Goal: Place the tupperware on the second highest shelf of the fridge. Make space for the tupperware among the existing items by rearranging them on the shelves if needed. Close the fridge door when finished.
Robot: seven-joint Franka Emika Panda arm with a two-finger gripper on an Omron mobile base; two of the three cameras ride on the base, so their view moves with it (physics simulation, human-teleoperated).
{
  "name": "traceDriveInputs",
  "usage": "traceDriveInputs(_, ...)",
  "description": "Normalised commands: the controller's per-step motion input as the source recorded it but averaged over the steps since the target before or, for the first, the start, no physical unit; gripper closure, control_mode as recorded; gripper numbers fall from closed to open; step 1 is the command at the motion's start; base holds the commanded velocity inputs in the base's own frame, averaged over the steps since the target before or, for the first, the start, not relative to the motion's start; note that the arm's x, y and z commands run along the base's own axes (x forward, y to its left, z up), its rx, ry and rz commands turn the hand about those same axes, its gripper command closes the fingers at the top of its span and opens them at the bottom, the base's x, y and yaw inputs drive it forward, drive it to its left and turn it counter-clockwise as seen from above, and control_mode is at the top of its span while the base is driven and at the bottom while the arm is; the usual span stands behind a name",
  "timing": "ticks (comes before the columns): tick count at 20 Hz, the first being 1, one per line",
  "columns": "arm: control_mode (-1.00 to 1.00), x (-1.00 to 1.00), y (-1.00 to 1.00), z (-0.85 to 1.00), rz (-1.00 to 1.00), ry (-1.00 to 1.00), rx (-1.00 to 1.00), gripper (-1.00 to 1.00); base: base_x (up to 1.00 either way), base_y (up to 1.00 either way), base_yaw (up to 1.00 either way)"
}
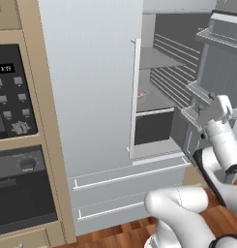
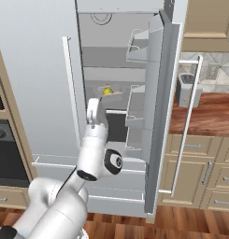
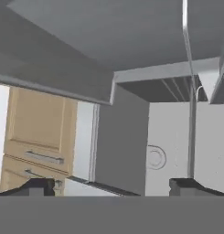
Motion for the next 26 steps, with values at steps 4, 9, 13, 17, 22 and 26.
traceDriveInputs(4, -1.0, -1.0, -0.88, 0.95, 0.02, 0.11, 0.32, -1.0, 0.0, 0.0, 0.0)
traceDriveInputs(9, -1.0, -1.0, -0.96, 0.73, 0.08, 0.23, 0.18, -1.0, 0.0, 0.0, 0.0)
traceDriveInputs(13, -1.0, -1.0, -1.0, 0.81, 0.07, 0.21, 0.19, -1.0, 0.0, 0.0, 0.0)
traceDriveInputs(17, -1.0, -0.96, -1.0, 0.74, 0.01, 0.17, 0.28, -1.0, 0.0, 0.0, 0.0)
traceDriveInputs(22, -1.0, -0.69, -1.0, 0.33, 0.0, 0.24, 0.27, -1.0, 0.0, 0.0, 0.0)
traceDriveInputs(26, -1.0, 0.17, -0.99, -0.37, 0.05, 0.77, 0.07, -1.0, 0.0, 0.0, 0.0)
